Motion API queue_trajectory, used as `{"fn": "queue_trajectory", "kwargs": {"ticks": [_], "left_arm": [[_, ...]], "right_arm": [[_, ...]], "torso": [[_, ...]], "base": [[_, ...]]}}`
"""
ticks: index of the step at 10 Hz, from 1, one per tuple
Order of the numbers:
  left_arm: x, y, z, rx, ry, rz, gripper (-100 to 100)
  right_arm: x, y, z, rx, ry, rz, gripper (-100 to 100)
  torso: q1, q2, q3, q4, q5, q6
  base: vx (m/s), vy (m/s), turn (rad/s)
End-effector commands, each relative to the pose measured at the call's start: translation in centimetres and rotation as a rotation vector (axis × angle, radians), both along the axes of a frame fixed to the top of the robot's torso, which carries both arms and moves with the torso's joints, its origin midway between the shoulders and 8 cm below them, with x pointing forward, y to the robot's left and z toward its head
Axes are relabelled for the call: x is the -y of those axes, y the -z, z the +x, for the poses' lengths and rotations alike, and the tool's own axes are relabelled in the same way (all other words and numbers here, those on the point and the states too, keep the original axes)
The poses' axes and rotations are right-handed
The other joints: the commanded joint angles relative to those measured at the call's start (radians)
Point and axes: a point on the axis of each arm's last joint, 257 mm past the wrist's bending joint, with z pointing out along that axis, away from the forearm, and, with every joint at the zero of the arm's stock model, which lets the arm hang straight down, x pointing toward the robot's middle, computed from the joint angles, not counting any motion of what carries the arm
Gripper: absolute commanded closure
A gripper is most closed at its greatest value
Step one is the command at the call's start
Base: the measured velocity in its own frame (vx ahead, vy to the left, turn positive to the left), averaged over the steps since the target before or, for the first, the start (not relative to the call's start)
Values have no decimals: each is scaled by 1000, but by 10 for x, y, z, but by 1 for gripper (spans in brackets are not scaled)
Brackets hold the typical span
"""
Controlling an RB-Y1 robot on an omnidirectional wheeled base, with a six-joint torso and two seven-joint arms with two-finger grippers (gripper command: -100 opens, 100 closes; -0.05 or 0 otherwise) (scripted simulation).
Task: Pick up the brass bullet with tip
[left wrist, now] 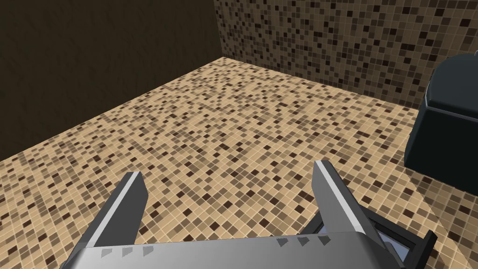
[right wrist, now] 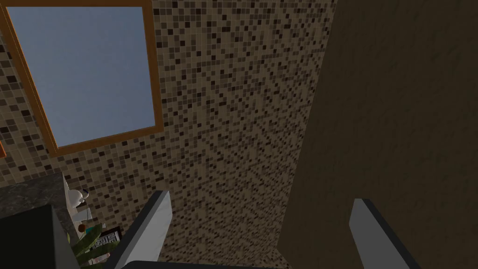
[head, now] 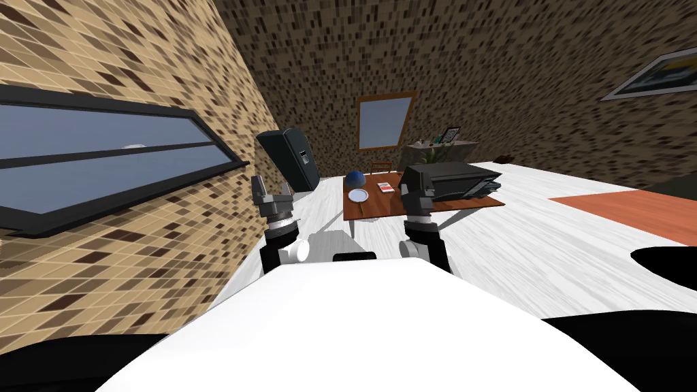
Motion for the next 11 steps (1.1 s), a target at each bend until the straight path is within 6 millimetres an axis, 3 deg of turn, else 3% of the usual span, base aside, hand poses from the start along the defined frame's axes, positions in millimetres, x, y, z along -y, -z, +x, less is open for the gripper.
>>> {"fn": "queue_trajectory", "kwargs": {"ticks": [1, 6, 11], "left_arm": [[0, 0, 0, 0, 0, 0, 0], [0, 0, 0, 0, 0, 0, 0], [0, 0, 0, 0, 0, 0, 0]], "right_arm": [[-4, 6, 2, -19, -22, -17, -100], [-21, 53, 13, -154, -123, -55, -100], [-45, 150, 16, -398, -231, -96, -100]], "torso": [[0, 0, 0, 0, 0, 0], [6, 4, 2, 1, 1, 0], [8, -1, -1, 0, 2, 0]], "base": [[-19, 17, -26], [-52, 71, -55], [9, 115, -55]]}}
